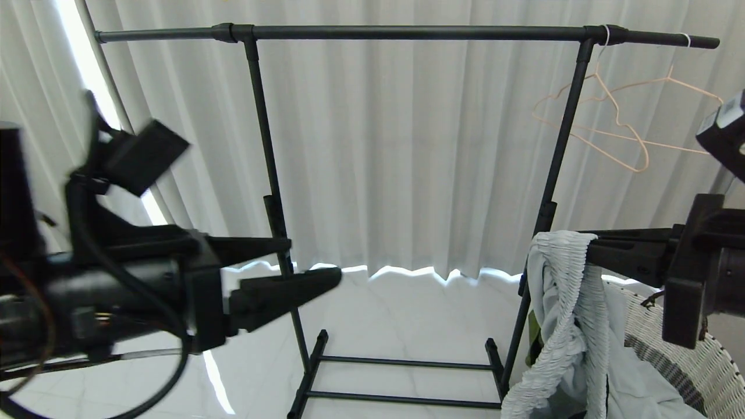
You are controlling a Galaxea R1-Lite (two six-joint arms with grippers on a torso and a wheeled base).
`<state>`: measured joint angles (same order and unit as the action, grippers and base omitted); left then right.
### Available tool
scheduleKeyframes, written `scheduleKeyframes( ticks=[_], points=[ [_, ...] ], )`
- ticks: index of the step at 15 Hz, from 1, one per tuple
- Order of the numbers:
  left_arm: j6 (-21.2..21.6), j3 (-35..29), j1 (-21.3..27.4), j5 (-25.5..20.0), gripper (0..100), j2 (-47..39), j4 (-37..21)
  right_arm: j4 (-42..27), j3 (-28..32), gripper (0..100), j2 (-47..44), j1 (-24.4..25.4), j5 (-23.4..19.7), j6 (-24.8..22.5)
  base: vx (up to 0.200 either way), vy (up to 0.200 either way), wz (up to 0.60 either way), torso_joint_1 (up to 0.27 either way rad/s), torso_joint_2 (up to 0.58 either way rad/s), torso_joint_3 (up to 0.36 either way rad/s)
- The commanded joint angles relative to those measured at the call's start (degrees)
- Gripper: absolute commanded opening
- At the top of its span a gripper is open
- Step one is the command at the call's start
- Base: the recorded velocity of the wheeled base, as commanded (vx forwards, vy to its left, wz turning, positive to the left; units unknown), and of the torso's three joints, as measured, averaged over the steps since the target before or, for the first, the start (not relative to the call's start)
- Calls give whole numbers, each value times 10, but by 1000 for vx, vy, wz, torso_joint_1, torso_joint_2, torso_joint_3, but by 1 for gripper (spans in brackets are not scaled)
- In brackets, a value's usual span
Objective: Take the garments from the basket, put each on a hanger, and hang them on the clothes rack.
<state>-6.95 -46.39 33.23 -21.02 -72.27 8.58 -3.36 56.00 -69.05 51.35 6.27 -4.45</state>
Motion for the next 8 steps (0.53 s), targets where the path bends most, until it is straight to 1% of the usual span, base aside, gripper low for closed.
scheduleKeyframes(
  ticks=[1,3,4,5,6,8],
  points=[
    [-39,-15,107,38,100,-151,13,0,2,0,-2,-2,-1,7,0,0,0,0,0,0],
    [-45,-12,141,43,100,-208,40,0,4,0,1,-2,0,8,0,0,0,0,0,0],
    [-45,-11,144,43,100,-221,50,2,4,0,1,-2,0,8,0,0,0,0,0,0],
    [-45,-11,150,44,100,-249,73,10,4,0,2,-2,0,8,0,0,0,0,0,0],
    [-45,-11,163,59,100,-283,101,23,5,0,1,-2,-1,8,0,0,0,0,0,0],
    [-46,-11,203,96,100,-309,127,28,4,0,5,-1,-1,8,0,0,0,0,0,0]
  ],
)
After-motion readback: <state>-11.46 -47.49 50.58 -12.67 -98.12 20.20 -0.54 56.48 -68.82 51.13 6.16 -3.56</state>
